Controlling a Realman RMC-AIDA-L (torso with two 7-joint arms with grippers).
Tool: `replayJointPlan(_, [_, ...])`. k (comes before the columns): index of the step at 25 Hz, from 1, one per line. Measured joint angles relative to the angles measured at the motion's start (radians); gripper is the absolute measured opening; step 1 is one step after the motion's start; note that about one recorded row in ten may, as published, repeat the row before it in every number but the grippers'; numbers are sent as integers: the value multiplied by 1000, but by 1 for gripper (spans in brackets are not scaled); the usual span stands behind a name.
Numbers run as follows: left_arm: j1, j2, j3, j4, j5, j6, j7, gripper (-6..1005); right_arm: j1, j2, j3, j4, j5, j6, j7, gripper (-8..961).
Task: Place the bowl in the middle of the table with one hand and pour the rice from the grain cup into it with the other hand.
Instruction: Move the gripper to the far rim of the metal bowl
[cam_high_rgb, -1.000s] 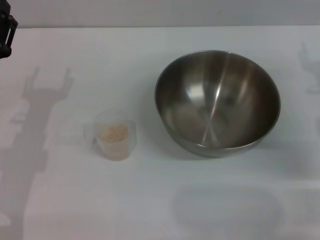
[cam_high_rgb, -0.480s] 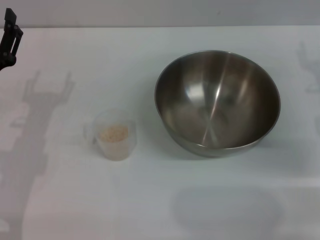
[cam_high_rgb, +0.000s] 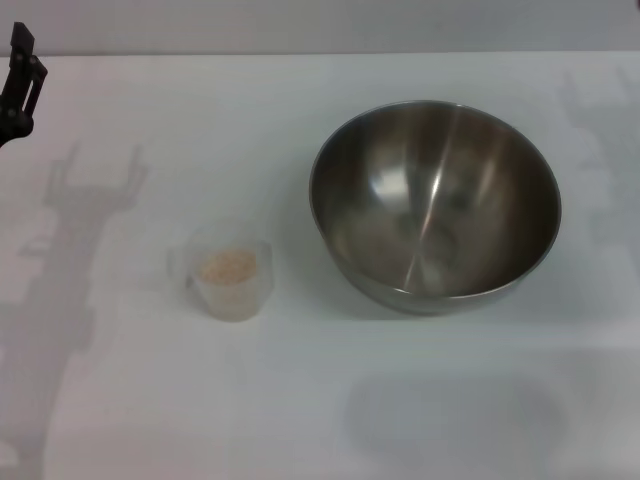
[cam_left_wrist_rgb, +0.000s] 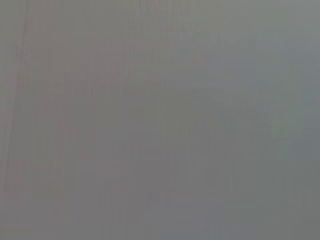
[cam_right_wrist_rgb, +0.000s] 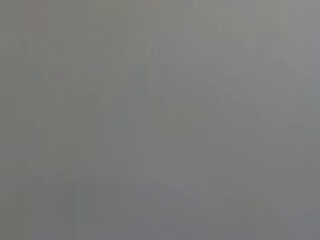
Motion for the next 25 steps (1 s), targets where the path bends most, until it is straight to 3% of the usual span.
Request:
replayJointPlan(1, [0,0,0,0,0,-4,0,809,-12,-2,2,-54,-1,65,-2,711])
replayJointPlan(2, [0,0,0,0,0,-9,0,809,-49,-4,10,-188,-12,213,-6,710])
replayJointPlan(4, [-3,0,-2,0,0,-15,0,809,-68,-5,17,-250,-23,286,-7,710])
replayJointPlan(12, [-9,3,-13,2,-3,-21,0,809,-208,4,67,-819,-88,979,-3,708])
replayJointPlan(15, [-9,3,-18,3,-3,-23,0,809,-236,5,131,-1050,-84,1351,-1,707])
replayJointPlan(21, [-10,4,-21,2,-3,-22,1,809,-177,0,282,-1340,-81,2020,-1,706])
replayJointPlan(25, [-13,5,-33,2,-3,-23,1,809,-83,-5,377,-1389,-84,2362,-10,705])
